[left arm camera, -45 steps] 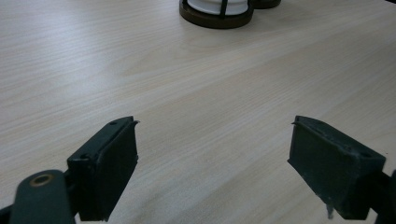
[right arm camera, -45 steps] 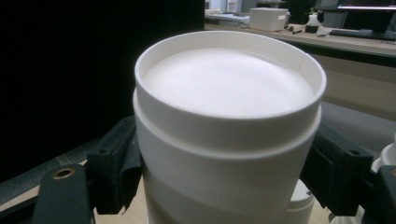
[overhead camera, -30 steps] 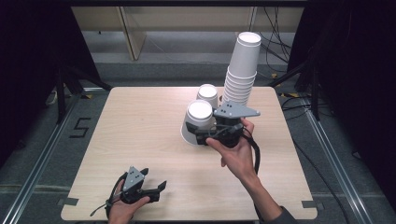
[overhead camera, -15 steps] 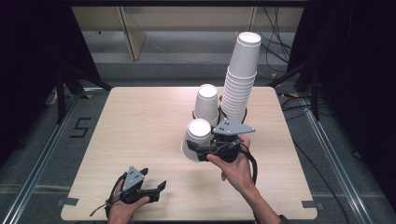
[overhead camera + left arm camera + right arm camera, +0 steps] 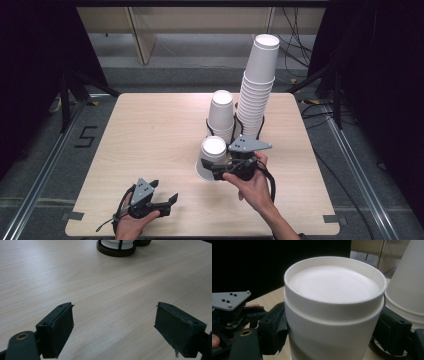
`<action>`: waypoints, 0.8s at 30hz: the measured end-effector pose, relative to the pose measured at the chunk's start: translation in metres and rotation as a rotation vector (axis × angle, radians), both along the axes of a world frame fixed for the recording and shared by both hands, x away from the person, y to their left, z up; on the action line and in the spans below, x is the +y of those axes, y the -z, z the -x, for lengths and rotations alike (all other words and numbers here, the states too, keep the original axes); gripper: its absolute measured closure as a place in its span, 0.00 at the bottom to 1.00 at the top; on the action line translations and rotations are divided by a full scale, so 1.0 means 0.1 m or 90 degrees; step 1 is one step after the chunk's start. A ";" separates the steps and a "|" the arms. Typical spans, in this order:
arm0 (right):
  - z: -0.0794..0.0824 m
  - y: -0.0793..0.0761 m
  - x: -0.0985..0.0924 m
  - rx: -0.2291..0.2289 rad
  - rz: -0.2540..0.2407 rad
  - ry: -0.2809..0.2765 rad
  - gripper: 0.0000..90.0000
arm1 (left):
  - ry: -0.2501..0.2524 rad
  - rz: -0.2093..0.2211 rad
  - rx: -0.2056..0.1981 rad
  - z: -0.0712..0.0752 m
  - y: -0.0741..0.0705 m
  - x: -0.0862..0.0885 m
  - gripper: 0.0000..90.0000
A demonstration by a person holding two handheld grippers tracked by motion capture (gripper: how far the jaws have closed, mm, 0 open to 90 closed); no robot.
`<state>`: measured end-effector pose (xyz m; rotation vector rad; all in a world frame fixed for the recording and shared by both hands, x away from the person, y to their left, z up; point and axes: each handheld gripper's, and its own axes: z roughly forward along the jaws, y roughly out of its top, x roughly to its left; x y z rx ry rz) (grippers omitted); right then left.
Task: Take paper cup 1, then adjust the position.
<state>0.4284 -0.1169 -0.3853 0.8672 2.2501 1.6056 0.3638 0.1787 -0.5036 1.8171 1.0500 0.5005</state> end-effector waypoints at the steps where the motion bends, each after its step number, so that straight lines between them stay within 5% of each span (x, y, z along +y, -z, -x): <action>1: 0.00 0.01 -0.01 -0.005 0.005 -0.002 0.25 | 0.004 0.006 -0.003 -0.01 0.00 0.00 0.16; 16: 0.02 0.23 0.01 0.020 0.019 -0.012 0.25 | 0.008 0.009 -0.009 0.01 -0.02 0.01 0.16; 24: 0.03 0.26 0.04 0.018 0.032 -0.009 0.25 | 0.030 0.041 -0.020 0.03 -0.03 -0.01 0.16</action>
